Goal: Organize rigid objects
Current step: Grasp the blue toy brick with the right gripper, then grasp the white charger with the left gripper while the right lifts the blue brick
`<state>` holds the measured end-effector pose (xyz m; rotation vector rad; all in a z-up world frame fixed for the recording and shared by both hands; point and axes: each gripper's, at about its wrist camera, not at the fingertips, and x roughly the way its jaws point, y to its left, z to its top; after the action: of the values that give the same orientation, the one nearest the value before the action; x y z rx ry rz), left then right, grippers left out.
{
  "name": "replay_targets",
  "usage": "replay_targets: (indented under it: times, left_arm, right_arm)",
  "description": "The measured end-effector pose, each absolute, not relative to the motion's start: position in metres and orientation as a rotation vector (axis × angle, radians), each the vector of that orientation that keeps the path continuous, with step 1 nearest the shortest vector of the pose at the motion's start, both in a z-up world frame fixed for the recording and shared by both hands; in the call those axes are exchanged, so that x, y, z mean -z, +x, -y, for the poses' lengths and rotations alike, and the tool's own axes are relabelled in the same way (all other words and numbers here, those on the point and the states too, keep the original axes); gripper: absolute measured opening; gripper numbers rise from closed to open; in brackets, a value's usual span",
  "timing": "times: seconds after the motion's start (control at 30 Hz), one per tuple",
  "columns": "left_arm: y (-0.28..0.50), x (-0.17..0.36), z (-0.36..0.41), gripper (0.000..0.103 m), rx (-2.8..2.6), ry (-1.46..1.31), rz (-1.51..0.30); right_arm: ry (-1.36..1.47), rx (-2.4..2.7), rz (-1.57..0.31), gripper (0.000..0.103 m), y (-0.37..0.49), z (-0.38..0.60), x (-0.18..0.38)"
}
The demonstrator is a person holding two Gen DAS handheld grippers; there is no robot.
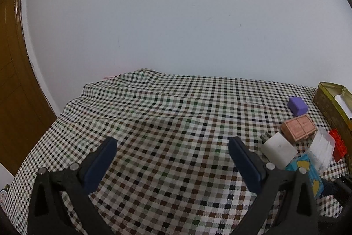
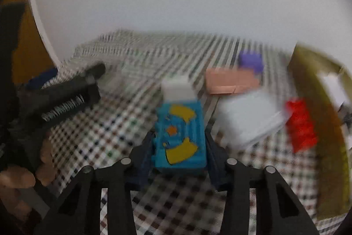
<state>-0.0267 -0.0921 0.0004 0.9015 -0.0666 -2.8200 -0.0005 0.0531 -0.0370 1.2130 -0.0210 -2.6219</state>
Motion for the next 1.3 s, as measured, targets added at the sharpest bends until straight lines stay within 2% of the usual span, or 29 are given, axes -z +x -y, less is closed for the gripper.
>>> replay_targets:
  times: [0.27, 0.67, 1.03, 1.17, 1.3]
  left_arm:
    - [-0.024, -0.001, 0.091, 0.102, 2.828, 0.905, 0.075]
    - [-0.026, 0.001, 0.086, 0.102, 2.941, 0.980, -0.022]
    - [-0.043, 0.005, 0.053, 0.102, 2.940, 1.059, -0.137]
    - [-0.052, 0.008, 0.021, 0.098, 2.910, 1.080, -0.058]
    - [-0.067, 0.019, 0.006, 0.092, 2.837, 1.190, -0.084]
  right_arm:
    - [1.179, 2.598, 0.099, 0.045, 0.004, -0.059, 0.034]
    - [0.709, 2.836, 0.148, 0.045, 0.036, -0.091, -0.021]
    - [0.660, 3.077, 0.129, 0.045, 0.032, -0.146, -0.034]
    - [0.634, 3.123, 0.104, 0.045, 0.033, -0.156, -0.038]
    - [0.642, 3.125, 0.152, 0.045, 0.034, -0.165, -0.039]
